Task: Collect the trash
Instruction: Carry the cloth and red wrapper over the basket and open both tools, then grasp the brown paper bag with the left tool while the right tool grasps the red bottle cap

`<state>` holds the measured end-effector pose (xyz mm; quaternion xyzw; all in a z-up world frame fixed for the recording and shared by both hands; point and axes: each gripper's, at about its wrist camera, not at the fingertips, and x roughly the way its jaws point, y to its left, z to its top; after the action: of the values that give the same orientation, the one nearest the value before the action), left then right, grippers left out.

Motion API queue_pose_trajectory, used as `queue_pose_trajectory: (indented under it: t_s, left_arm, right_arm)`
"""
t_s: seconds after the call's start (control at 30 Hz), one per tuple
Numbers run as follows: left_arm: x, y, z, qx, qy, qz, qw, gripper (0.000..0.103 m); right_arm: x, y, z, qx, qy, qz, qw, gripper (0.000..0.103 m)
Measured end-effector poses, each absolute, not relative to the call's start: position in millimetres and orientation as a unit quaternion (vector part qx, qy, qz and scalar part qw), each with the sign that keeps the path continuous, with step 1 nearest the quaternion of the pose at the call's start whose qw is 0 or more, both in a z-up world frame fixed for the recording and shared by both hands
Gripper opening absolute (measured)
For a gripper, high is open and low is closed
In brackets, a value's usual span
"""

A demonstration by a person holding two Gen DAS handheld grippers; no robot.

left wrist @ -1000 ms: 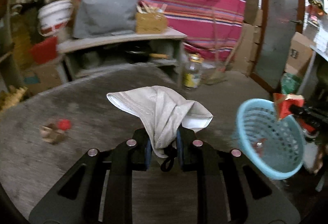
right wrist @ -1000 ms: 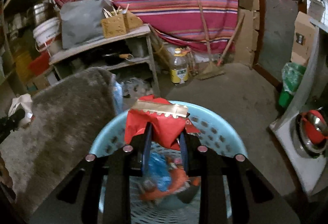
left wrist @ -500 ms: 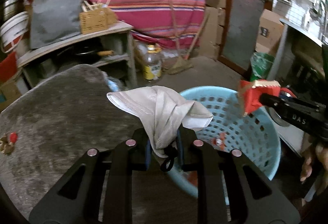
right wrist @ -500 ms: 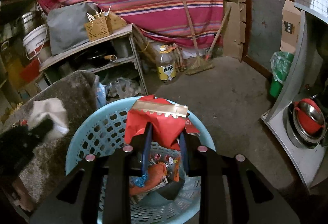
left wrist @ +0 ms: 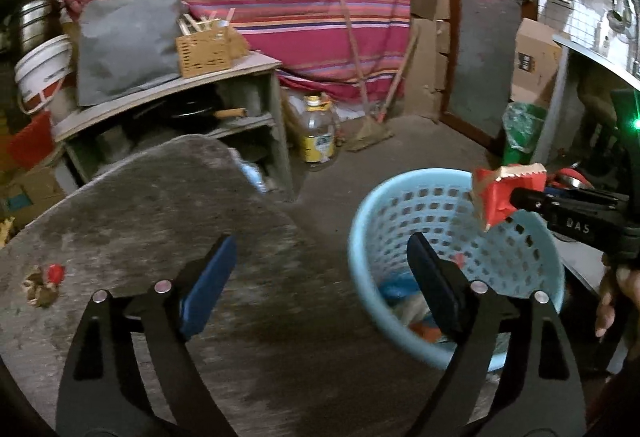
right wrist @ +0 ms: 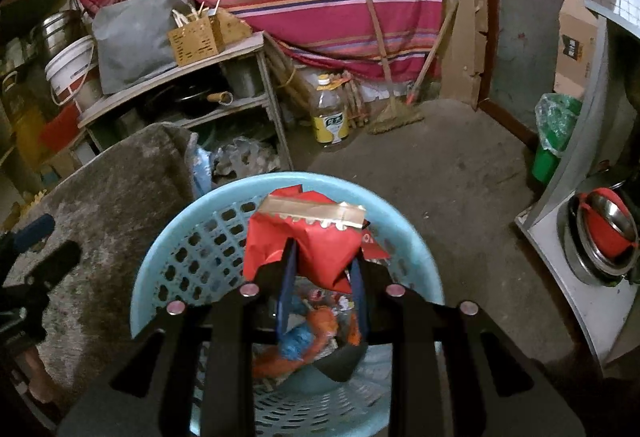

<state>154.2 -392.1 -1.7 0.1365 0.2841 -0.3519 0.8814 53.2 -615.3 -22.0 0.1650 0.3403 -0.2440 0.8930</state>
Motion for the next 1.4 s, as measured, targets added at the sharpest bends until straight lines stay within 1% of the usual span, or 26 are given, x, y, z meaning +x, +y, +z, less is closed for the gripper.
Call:
queue_pose_trajectory:
  t_s: [0.03, 0.1, 0.13, 0.17, 0.23, 0.33, 0.37, 0.5, 0.57, 0.67, 0.83, 1.03, 1.07, 1.13, 1.17, 1.23, 1.27, 1.3, 1.4]
  left_arm:
    - [156.7, -384.9, -0.3, 0.136, 0.282, -0.346, 0.885, 0.087]
    - [163.2, -366.4, 3.6, 0.135, 0.275, -0.328, 0.893, 0.091]
    - [166.6, -356.1, 5.7, 0.134, 0.272, -0.32, 0.898, 0.092]
    - [171.1, -342.4, 7.4, 0.133, 0.27, -0.309, 0.902, 0.093]
    - [180.7, -320.6, 9.6, 0.129, 0.271, -0.293, 0.908, 0.094]
    - [196.7, -284.6, 10.4, 0.121, 0.275, -0.266, 0.916, 0.096]
    - [202.0, -273.0, 10.3, 0.119, 0.276, -0.258, 0.918, 0.096]
    - [229.4, -218.2, 5.1, 0.107, 0.281, -0.214, 0.929, 0.097]
    - [247.7, -192.0, 0.7, 0.098, 0.288, -0.187, 0.934, 0.097]
    - [273.4, -163.2, -6.2, 0.087, 0.296, -0.155, 0.939, 0.097]
    - [308.5, -134.9, -25.0, 0.064, 0.325, -0.131, 0.934, 0.097]
    - [339.2, -123.8, -44.9, 0.057, 0.343, -0.12, 0.93, 0.096]
    - [345.1, -122.2, -47.5, 0.047, 0.348, -0.128, 0.927, 0.094]
    - [349.7, -123.0, -52.2, 0.044, 0.358, -0.139, 0.922, 0.084]
    - [353.9, -124.5, -56.0, 0.044, 0.365, -0.146, 0.918, 0.08]
    - [359.6, -125.4, -62.0, 0.042, 0.379, -0.157, 0.911, 0.064]
    - [363.0, -123.8, -65.1, 0.035, 0.389, -0.164, 0.906, 0.058]
    - [364.8, -121.6, -67.1, 0.028, 0.395, -0.17, 0.902, 0.052]
    - [365.3, -114.1, -65.5, 0.012, 0.393, -0.175, 0.903, 0.049]
  right_arm:
    - [55.7, -612.8, -22.7, 0.164, 0.343, -0.243, 0.893, 0.031]
    - [61.5, -607.4, -24.2, 0.161, 0.346, -0.245, 0.891, 0.05]
    - [65.6, -604.4, -25.5, 0.166, 0.348, -0.24, 0.891, 0.067]
    - [68.8, -602.2, -26.7, 0.169, 0.349, -0.236, 0.891, 0.071]
    - [76.4, -596.2, -28.9, 0.168, 0.354, -0.242, 0.888, 0.072]
    - [87.1, -586.6, -30.3, 0.158, 0.359, -0.261, 0.882, 0.084]
    - [90.3, -582.8, -29.3, 0.15, 0.358, -0.27, 0.881, 0.086]
    - [108.5, -562.4, -23.4, 0.124, 0.351, -0.276, 0.886, 0.088]
    - [120.3, -550.3, -20.9, 0.116, 0.346, -0.267, 0.892, 0.093]
    - [138.7, -531.7, -19.9, 0.119, 0.337, -0.261, 0.897, 0.094]
    - [169.0, -505.1, -22.3, 0.131, 0.335, -0.237, 0.903, 0.094]
    - [204.3, -474.5, -27.7, 0.117, 0.344, -0.221, 0.905, 0.095]
    - [208.4, -471.1, -28.6, 0.115, 0.346, -0.219, 0.905, 0.095]
    - [219.5, -463.0, -30.6, 0.111, 0.349, -0.213, 0.906, 0.095]
    - [223.4, -459.5, -31.3, 0.111, 0.35, -0.209, 0.906, 0.095]
    - [232.8, -450.7, -31.9, 0.113, 0.351, -0.198, 0.908, 0.096]
    - [236.7, -446.7, -31.2, 0.114, 0.349, -0.193, 0.91, 0.099]
    - [240.1, -442.8, -30.8, 0.114, 0.347, -0.189, 0.912, 0.099]
    - [256.9, -425.5, -29.5, 0.11, 0.349, -0.188, 0.911, 0.099]
